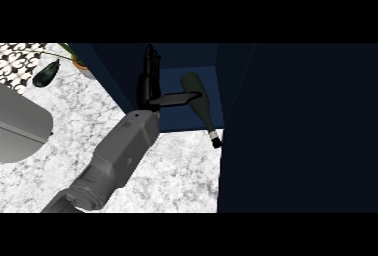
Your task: Pick up the wine, place it into the cabinet and close the cabinet
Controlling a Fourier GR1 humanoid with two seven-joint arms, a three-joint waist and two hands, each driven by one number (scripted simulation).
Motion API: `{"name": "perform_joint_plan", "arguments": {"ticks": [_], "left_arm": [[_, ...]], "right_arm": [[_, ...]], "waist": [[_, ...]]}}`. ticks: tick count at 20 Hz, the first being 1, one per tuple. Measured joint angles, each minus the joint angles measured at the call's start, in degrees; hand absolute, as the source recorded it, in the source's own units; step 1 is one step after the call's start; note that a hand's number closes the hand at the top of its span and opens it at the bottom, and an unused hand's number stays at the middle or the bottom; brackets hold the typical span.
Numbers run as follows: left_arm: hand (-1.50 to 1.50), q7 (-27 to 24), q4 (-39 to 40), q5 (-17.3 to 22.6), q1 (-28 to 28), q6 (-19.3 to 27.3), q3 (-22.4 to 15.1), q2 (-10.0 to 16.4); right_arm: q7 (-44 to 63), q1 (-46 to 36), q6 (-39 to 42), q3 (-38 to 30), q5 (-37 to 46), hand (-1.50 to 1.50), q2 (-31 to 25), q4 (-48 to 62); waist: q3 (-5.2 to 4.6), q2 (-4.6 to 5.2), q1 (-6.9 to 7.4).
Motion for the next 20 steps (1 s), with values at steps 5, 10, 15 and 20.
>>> {"name": "perform_joint_plan", "arguments": {"ticks": [5, 10, 15, 20], "left_arm": [[-1.50, 1.94, -9.93, 5.79, 8.20, 4.52, -9.85, 0.03], [-1.50, 3.33, -23.77, 9.23, 16.41, 13.43, -20.75, 0.03], [-1.50, 4.73, -36.63, 7.33, 23.93, 20.38, -27.62, 0.05], [-1.50, 7.45, -49.64, 4.05, 31.23, 25.28, -32.06, 0.32]], "right_arm": [[-0.74, 0.90, -0.40, 0.56, 0.45, -1.50, 0.35, 0.19], [0.57, 0.60, -1.10, -0.31, 0.80, -1.50, -0.49, -0.51], [0.67, 0.91, -1.25, -1.40, 1.00, -1.50, -1.31, -1.01], [-1.43, 3.45, -0.66, -0.90, 1.48, -1.50, -0.99, -1.19]], "waist": [[-0.03, -0.21, 1.09], [-0.02, -0.36, 2.46], [-0.01, -0.38, 3.54], [0.00, -0.37, 4.04]]}}
